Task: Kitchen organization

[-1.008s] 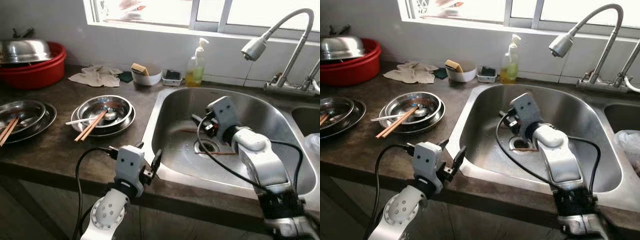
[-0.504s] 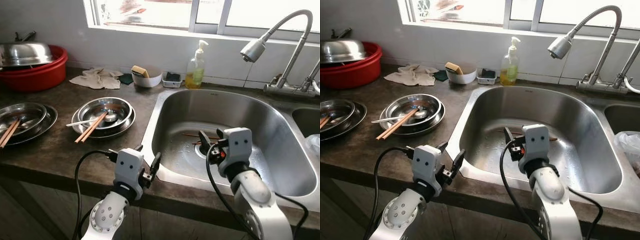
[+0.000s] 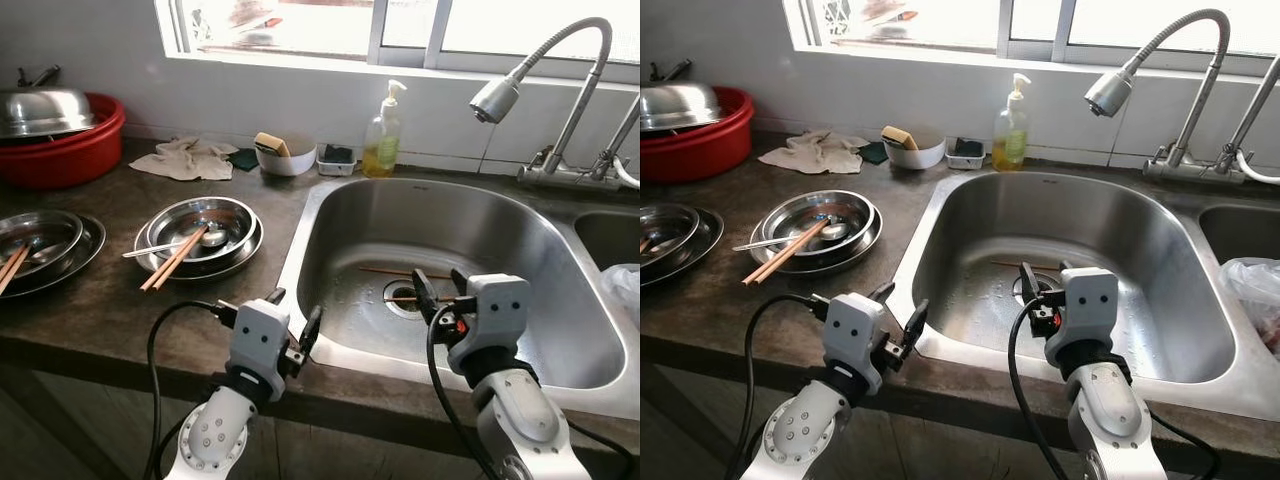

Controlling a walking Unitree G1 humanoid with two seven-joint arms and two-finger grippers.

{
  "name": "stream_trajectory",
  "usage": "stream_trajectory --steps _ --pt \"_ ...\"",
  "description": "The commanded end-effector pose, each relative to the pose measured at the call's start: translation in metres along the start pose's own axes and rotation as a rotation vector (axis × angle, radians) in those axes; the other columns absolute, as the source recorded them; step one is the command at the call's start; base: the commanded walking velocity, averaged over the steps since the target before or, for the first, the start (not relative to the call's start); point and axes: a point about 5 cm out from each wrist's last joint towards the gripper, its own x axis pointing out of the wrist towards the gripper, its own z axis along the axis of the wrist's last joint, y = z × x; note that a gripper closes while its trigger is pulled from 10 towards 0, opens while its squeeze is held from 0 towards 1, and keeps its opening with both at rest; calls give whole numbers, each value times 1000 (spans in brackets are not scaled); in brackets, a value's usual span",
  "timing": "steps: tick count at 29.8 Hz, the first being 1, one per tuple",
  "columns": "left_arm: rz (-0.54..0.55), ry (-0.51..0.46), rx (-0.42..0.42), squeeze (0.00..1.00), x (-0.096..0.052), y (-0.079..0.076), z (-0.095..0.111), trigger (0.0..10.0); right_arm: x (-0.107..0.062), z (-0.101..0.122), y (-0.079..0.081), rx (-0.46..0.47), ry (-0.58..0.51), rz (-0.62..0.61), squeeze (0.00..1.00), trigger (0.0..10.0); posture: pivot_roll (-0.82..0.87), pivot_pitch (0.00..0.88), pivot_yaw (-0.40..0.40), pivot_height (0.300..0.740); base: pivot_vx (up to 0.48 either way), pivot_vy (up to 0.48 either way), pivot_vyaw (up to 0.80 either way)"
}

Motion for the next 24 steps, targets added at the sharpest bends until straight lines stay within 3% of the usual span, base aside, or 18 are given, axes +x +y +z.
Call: stream_trajectory --steps 1,14,24 --pt "6 -4 13 0 -1 -1 0 10000 -2 3 2 18 -5 20 0 10000 -1 6 -35 740 -240 0 0" --pt "-2 -8 14 0 -5 -2 1 10000 -10 -1 12 17 14 180 0 10000 12 0 -29 740 -258 0 0" --pt "-6 -7 6 0 -6 -6 1 10000 -11 -3 18 38 17 180 0 10000 13 0 -29 740 -274 0 0"
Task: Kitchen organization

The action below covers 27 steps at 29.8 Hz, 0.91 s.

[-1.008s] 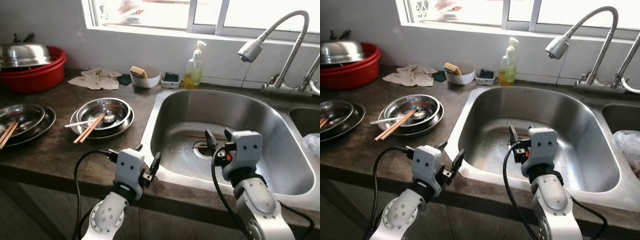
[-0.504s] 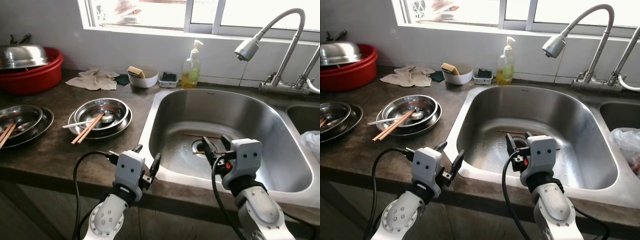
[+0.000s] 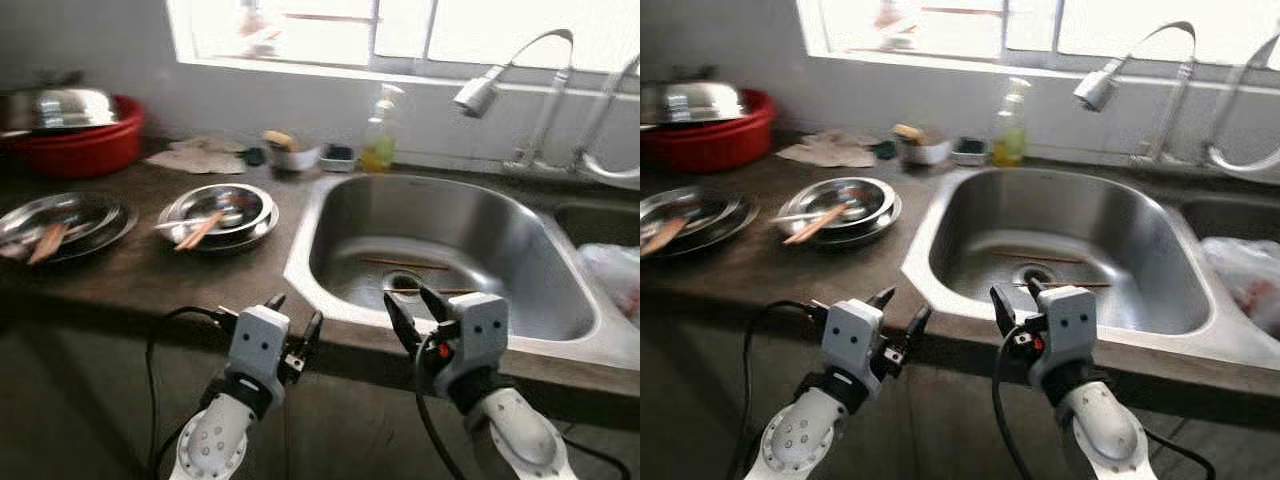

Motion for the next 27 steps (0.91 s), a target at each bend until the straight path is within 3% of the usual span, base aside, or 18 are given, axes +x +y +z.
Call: stream_trajectory --steps 1,11,27 --pt "-10 -21 11 0 1 -1 6 10000 -1 2 1 9 -11 -4 0 10000 13 0 -27 740 -270 0 0" --pt "-40 3 -3 0 -4 -7 0 10000 -5 -9 9 21 24 5 0 10000 22 0 -33 740 -272 0 0" --pt "-29 39 -43 0 -14 -14 -5 10000 -6 -13 15 14 30 10 0 10000 30 0 -47 740 -30 0 46"
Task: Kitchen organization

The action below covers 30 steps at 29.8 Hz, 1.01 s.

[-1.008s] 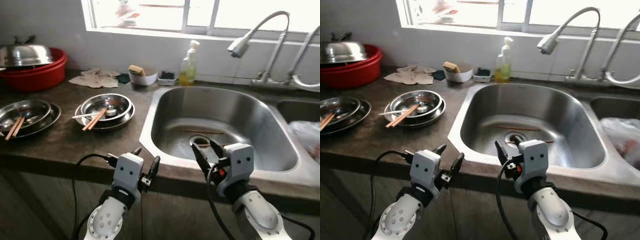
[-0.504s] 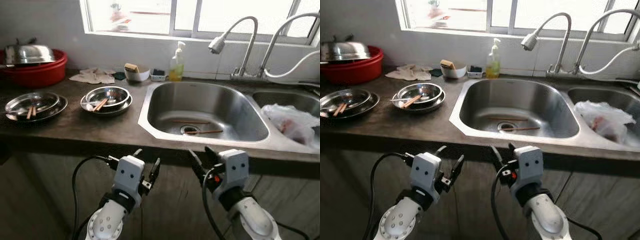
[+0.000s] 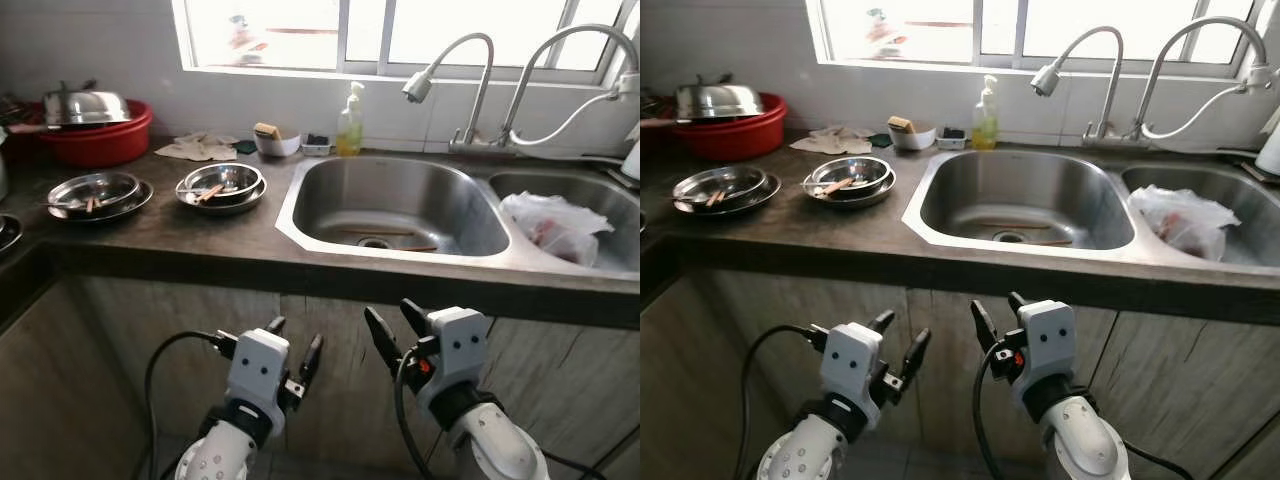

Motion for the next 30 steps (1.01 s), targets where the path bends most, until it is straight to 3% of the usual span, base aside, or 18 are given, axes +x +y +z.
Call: stream_trajectory --steps 1,17,25,30 --pt "2 -17 4 0 1 1 6 10000 2 4 0 -12 -21 -9 0 10000 28 0 -45 740 0 0 800" --pt "-10 38 -36 0 -3 -3 -1 10000 0 -2 4 -12 6 -4 0 10000 26 1 -42 740 0 0 800" --pt "-11 36 -31 0 -3 -3 0 10000 1 -3 5 -13 12 1 0 10000 30 1 -45 740 -35 421 800" --pt "-13 38 -32 0 -3 -3 0 10000 3 -3 5 -18 9 1 0 10000 31 0 -45 740 0 0 800"
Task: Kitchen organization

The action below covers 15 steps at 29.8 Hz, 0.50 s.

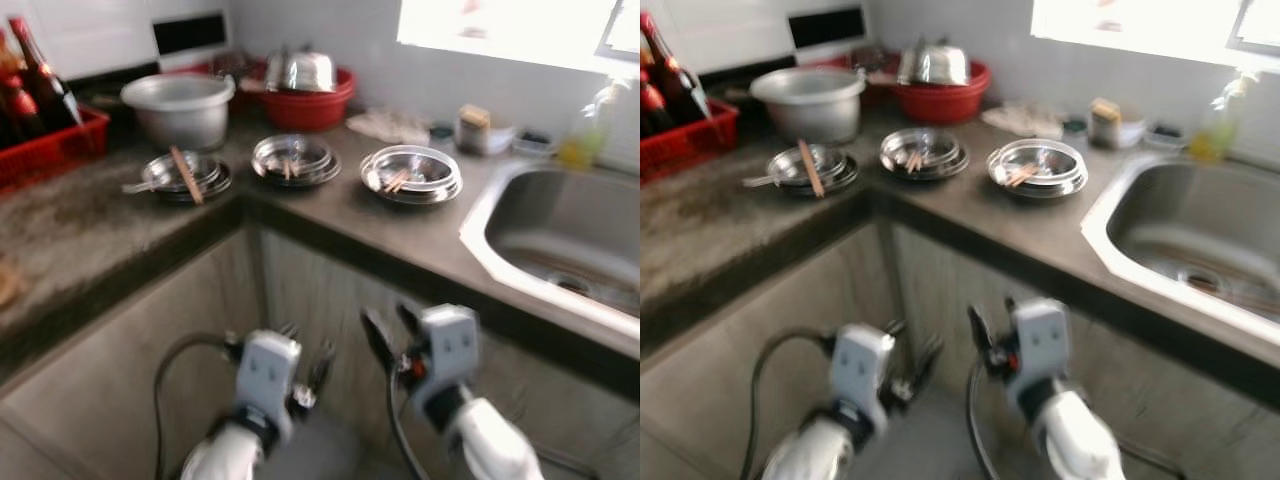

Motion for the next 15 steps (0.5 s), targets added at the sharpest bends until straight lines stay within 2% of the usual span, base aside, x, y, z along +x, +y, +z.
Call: stream_trajectory --steps 1,10,14,15 --pt "-12 -1 -6 0 -1 -4 1 10000 0 1 -2 -8 -2 -10 0 10000 32 1 -44 740 0 0 800" --pt "-7 -1 -6 0 0 -3 2 10000 1 0 -2 -9 -4 -10 0 10000 30 0 -43 740 0 0 800" --pt "-8 0 -14 0 1 -3 2 10000 2 1 -2 -12 -6 -8 0 10000 30 0 -43 740 0 438 800" --pt "-9 -3 -12 0 1 -3 2 10000 2 1 -2 -12 -7 -8 0 10000 30 0 -43 740 0 0 800"
